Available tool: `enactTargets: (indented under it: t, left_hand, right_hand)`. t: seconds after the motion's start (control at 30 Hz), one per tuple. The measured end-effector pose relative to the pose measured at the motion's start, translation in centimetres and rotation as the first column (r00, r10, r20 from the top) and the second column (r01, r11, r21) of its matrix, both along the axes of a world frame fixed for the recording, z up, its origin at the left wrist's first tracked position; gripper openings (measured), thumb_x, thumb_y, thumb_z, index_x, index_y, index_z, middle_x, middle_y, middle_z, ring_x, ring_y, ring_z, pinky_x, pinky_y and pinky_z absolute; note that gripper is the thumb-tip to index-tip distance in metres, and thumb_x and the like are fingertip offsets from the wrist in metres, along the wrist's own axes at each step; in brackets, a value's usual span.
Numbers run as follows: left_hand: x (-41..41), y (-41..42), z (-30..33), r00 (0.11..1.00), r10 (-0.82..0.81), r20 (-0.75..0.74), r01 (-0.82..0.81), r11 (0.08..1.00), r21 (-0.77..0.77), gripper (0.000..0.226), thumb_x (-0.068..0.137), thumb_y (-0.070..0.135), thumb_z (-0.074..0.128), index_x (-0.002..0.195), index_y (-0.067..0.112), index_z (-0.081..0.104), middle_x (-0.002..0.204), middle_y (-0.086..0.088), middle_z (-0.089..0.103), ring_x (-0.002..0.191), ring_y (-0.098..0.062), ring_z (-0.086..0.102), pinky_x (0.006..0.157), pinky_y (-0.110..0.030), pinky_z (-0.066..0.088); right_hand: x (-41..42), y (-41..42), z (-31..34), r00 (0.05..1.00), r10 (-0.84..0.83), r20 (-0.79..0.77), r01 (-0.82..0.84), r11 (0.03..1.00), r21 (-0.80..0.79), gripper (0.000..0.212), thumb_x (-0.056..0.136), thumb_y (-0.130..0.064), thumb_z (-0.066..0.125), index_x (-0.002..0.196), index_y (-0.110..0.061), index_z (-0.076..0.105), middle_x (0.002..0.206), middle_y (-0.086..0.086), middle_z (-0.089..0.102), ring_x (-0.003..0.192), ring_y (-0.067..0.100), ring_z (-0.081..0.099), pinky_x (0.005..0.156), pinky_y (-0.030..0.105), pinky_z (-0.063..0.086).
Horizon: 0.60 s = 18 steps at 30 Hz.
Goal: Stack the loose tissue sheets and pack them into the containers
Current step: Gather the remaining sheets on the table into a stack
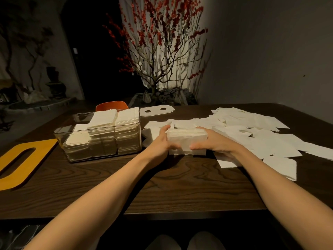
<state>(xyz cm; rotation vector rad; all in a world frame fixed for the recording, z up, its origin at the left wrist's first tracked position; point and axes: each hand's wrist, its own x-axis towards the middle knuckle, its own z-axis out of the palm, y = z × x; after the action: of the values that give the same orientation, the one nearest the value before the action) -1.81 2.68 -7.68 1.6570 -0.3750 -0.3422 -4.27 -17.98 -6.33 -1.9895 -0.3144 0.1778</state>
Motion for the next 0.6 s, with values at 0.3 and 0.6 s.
enactTargets:
  t: [0.3, 0.6]
  left_hand:
    - [-0.3, -0.6, 0.3, 0.984, 0.021, 0.178, -0.057, 0.979, 0.196, 0.047, 0.086, 0.037, 0.07, 0.127, 0.017, 0.055, 0.119, 0.001, 0.065, 0.108, -0.015, 0.06, 0.09, -0.03, 0.05]
    - [-1.1, -0.8, 2.9, 0.992, 0.097, 0.079, -0.103, 0.991, 0.081, 0.057, 0.086, 0.056, 0.063, 0.125, 0.015, 0.054, 0.119, -0.004, 0.064, 0.103, -0.018, 0.063, 0.08, -0.031, 0.056]
  right_hand:
    - [-1.0, 1.3, 0.0, 0.99, -0.121, -0.066, 0.128, 0.986, 0.111, 0.007, 0.09, -0.036, 0.063, 0.095, -0.039, 0.06, 0.098, -0.015, 0.063, 0.086, 0.001, 0.06, 0.064, 0.012, 0.048]
    - [-2.0, 3.4, 2.9, 0.95, -0.31, -0.022, 0.31, 0.939, 0.15, 0.044, 0.097, -0.05, 0.042, 0.127, -0.017, 0.046, 0.103, 0.002, 0.061, 0.081, 0.006, 0.055, 0.08, 0.02, 0.04]
